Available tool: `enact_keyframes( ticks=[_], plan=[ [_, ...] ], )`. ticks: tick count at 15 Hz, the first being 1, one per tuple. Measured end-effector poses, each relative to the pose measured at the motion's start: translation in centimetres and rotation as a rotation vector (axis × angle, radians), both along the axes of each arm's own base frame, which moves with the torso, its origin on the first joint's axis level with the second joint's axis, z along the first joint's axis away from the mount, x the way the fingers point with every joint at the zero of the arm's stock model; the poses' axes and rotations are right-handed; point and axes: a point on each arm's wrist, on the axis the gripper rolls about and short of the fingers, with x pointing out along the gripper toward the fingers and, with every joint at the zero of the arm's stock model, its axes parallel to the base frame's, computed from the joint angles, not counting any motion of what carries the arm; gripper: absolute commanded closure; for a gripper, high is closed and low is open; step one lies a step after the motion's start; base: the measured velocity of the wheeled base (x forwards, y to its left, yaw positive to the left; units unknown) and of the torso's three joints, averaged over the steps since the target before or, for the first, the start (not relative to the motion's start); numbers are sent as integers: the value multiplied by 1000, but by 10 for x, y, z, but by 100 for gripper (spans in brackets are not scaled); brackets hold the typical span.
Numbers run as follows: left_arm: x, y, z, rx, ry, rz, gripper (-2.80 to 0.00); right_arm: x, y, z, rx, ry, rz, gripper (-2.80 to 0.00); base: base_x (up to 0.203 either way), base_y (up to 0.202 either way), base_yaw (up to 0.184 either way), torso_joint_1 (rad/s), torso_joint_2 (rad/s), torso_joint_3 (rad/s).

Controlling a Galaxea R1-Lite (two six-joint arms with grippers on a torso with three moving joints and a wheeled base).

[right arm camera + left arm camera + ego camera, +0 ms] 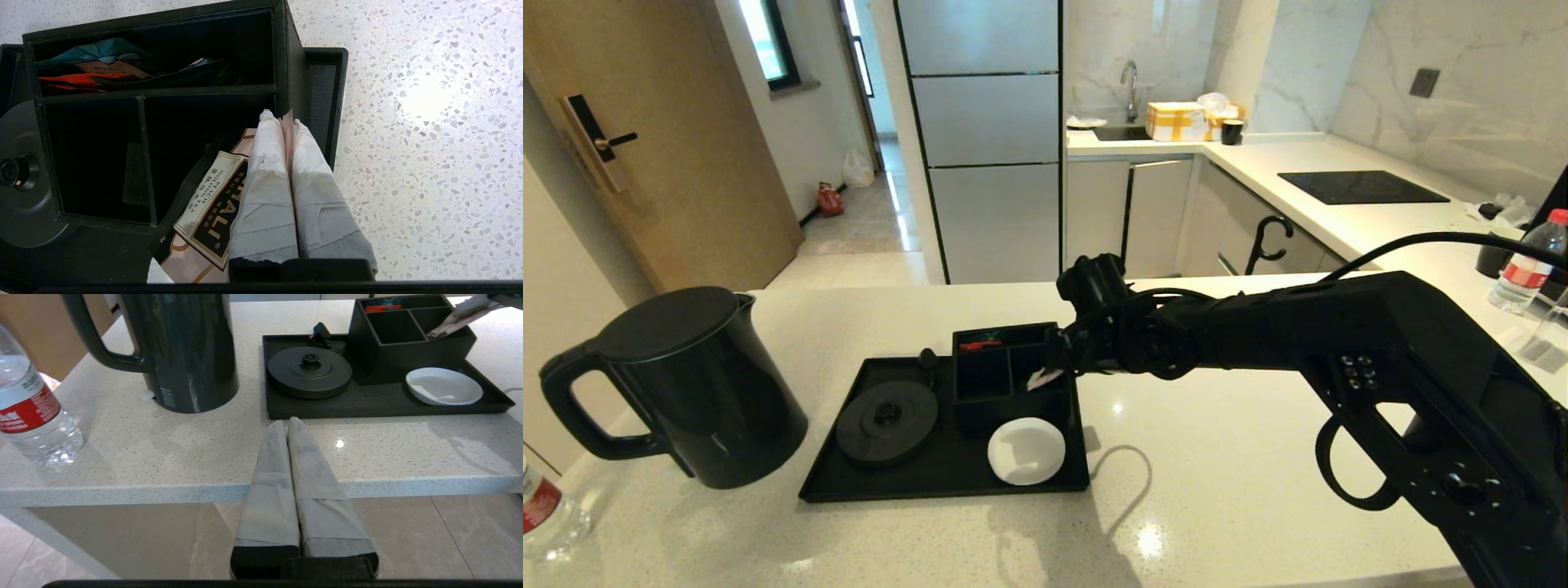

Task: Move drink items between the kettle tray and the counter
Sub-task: Pick up the tea bag, then place it on the right

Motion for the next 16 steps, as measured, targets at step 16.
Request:
enact_keyframes(
  ticks=[16],
  plan=[
    [0, 0, 0, 0, -1, 0, 0, -6, -26, 52, 24, -50, -39, 0, 0, 0, 0, 0, 0, 0]
  ],
)
